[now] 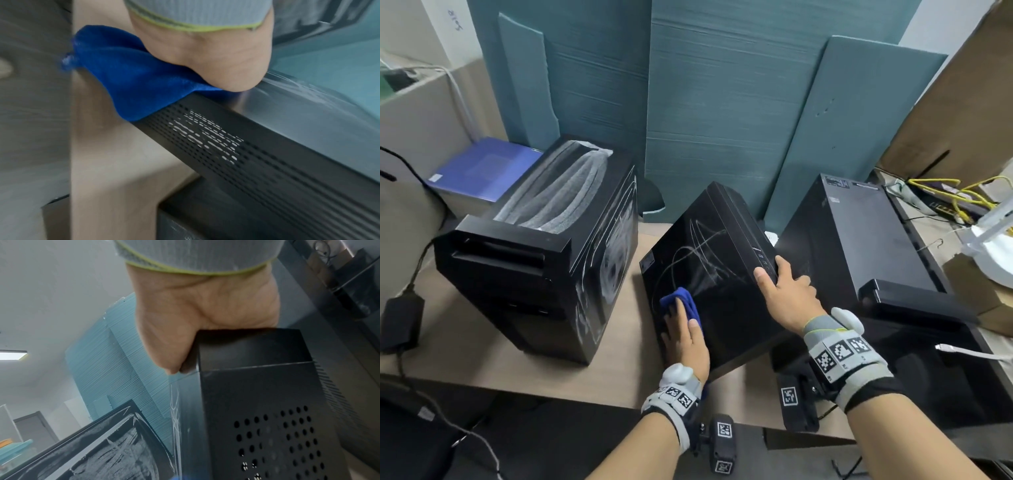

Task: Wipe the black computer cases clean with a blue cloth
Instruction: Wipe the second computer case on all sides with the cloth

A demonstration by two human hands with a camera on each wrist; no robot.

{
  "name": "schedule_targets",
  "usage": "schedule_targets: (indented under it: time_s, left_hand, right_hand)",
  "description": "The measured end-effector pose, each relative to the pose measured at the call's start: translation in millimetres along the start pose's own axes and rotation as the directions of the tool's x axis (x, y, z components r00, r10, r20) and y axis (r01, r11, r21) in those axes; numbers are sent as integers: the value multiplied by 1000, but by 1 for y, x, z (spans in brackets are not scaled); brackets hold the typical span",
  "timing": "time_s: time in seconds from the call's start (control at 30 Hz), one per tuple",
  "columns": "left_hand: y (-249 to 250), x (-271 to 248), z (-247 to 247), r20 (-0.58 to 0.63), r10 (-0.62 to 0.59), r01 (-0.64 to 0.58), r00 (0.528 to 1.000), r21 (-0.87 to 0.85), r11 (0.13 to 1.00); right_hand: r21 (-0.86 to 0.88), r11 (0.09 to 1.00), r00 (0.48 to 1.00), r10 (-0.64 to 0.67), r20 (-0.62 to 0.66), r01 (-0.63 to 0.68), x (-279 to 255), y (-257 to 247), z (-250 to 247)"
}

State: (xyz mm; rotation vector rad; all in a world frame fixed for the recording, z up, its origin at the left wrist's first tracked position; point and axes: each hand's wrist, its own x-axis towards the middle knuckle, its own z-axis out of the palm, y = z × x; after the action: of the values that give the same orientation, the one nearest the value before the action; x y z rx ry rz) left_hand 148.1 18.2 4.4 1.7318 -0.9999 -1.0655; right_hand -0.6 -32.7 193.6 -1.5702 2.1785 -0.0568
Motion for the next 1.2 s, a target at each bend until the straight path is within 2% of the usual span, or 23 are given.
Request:
schedule_targets:
  time_s: [0.07,0.13,0.17,0.23,0.33,0.4,0.43,0.5,0.57,0.63,0.77,0.9,1.0,1.1,1.13,1.2]
  left_hand:
    - [42,-8,3,71,202,-203,977,20,979]
    - [78,-12,10,116,419,-430,900,88,899]
    - [92,-13,14,133,490,-504,861,101,858]
    - [112,-12,18,167,560,-579,812,100,809]
    - [107,0,15,175,565,-587,806,118,801]
    - [89,15,11,108,514,-525,851,144,839]
    - [78,22,8,73,450,-456,890,139,879]
    - [48,36,4,18,265,-265,964,123,956]
    - [15,46,-5,-26,64,-60,998,107,992]
    - [-13,50,-10,-26,-68,69,997,46,997]
    - [-45,44,-8,-60,-226,225,972,-14,974]
    - [-80,69,14,-138,-284,289,949,17,957]
    - [-2,40,0,-90,-188,191,978,19,981]
    - [61,20,-5,31,54,-54,998,12,998]
    - [73,19,-1,64,185,-186,981,18,982]
    - [97,19,5,139,424,-435,895,57,899]
  right_hand:
    - [7,1000,1000,-2,-5,2,-1,-2,1]
    - [22,1000,1000,-6,-12,6,-4,-5,1]
    - [34,999,1000,-9,-15,9,-6,-5,1]
    - [53,998,1000,-15,-18,16,-9,-7,0]
    - [25,999,1000,-26,-7,26,-9,-7,1]
    - [-22,999,999,-37,-6,37,-8,-7,2]
    - [-38,999,999,-38,-7,37,-8,-8,3]
    - [-53,998,999,-38,-11,38,-7,-9,4]
    - [-51,998,999,-47,-7,46,-8,-10,4]
    - [-49,997,999,-51,-4,51,-7,-11,5]
    - [-17,999,999,-30,15,31,-5,-7,2]
    - [-22,1000,998,-8,58,10,-2,-6,-4]
    - [-26,1000,996,-8,88,11,0,-6,-7]
    - [-33,999,993,1,115,2,2,-7,-9]
    - [-32,1000,993,2,118,2,2,-8,-9]
    - [-28,1000,994,-6,106,9,2,-7,-7]
